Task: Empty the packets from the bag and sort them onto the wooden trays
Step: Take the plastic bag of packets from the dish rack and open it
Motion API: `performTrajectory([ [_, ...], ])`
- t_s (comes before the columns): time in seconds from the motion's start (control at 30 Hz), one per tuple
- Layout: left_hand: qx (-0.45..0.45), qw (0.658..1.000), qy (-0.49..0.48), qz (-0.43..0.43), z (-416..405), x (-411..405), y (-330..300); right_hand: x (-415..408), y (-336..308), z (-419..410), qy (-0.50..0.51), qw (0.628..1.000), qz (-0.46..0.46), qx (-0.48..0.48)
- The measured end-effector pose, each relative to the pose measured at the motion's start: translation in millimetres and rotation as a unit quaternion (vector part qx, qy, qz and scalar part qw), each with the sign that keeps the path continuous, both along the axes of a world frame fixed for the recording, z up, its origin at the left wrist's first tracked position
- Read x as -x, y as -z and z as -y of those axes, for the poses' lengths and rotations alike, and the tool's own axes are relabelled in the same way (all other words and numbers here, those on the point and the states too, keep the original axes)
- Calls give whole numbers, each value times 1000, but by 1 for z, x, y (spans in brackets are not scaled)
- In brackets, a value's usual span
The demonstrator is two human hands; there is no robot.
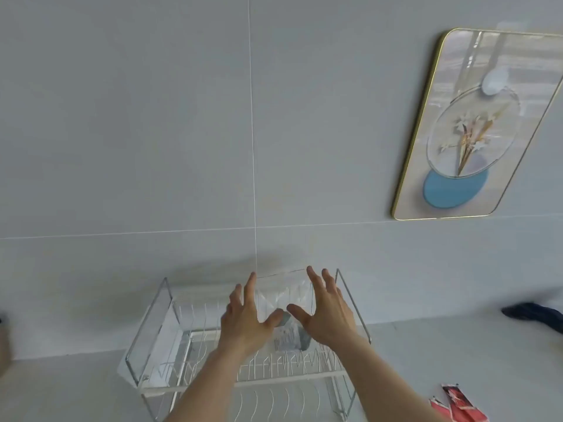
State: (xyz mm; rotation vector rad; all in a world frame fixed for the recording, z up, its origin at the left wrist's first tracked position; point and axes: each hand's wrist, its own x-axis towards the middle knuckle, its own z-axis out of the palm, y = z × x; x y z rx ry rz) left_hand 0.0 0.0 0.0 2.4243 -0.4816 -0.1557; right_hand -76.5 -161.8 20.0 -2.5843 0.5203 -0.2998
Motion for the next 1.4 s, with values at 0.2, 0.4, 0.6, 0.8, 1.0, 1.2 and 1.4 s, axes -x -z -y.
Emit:
performTrajectory([
  [0.2, 85, 991, -28, -99, 13, -6, 10, -11, 18, -3, -2, 994, -58, -91],
  [0.4, 137, 973, -86, -163, 27, -4, 13, -20, 26, -6, 45, 976, -58, -203],
  [0.6, 163, 967, -90, -174, 31, -6, 14, -28, 28, 3, 113, 959, 3, -260],
  [0.8, 165, 974, -105, -116, 24, -12, -2, -29, 17, 4, 108, 950, 70, -285],
  [1.0, 220, 970, -85, -59, 11, -13, -30, -28, -14, 5, 77, 946, 123, -290],
  [1.2, 258, 962, -82, -26, -5, -12, -65, -16, -55, 2, 41, 941, 171, -290],
  [1.4, 299, 951, -74, 5, -29, 4, -104, -4, -89, -9, -16, 934, 201, -295],
])
